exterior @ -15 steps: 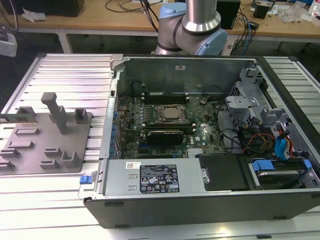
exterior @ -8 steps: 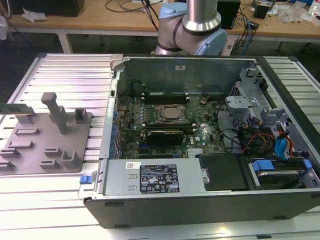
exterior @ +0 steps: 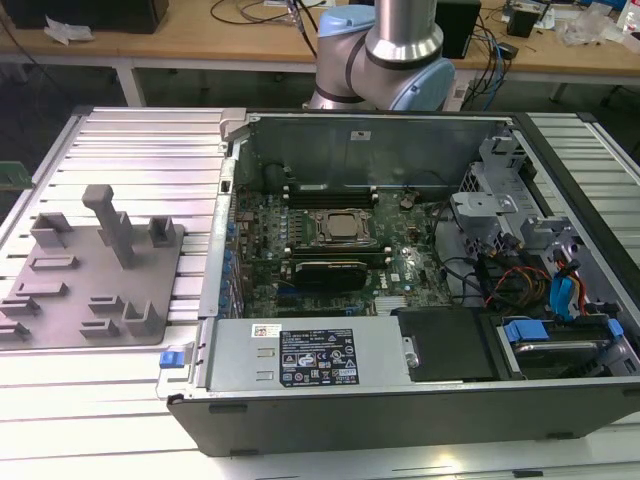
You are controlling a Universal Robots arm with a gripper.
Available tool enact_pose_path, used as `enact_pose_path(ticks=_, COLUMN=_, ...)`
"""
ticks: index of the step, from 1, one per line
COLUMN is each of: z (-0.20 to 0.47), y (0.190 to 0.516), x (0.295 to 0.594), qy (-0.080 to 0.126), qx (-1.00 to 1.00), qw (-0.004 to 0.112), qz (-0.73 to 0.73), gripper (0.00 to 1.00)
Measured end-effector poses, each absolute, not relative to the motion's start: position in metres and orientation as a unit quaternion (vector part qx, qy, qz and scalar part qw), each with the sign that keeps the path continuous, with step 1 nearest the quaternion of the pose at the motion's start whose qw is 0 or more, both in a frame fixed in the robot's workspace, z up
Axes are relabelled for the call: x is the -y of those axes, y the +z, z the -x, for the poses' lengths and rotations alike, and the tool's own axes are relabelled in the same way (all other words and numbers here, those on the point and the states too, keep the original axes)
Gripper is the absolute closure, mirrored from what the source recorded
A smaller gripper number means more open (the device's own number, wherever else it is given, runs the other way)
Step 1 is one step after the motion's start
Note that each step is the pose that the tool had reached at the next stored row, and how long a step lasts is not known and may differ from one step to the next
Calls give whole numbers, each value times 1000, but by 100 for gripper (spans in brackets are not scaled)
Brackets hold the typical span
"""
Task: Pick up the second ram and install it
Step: 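Pick up the second ram and move it above second insertion slot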
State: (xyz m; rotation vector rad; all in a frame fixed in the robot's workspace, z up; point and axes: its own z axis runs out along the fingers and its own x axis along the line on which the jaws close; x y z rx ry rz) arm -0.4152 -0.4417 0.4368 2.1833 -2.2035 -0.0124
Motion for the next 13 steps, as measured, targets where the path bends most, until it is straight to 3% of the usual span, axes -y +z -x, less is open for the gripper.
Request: enact_pose_path(ticks=13, z=404, y=444, x=442, qy=-4, qx=710, qw=20, qz=-704, gripper=91)
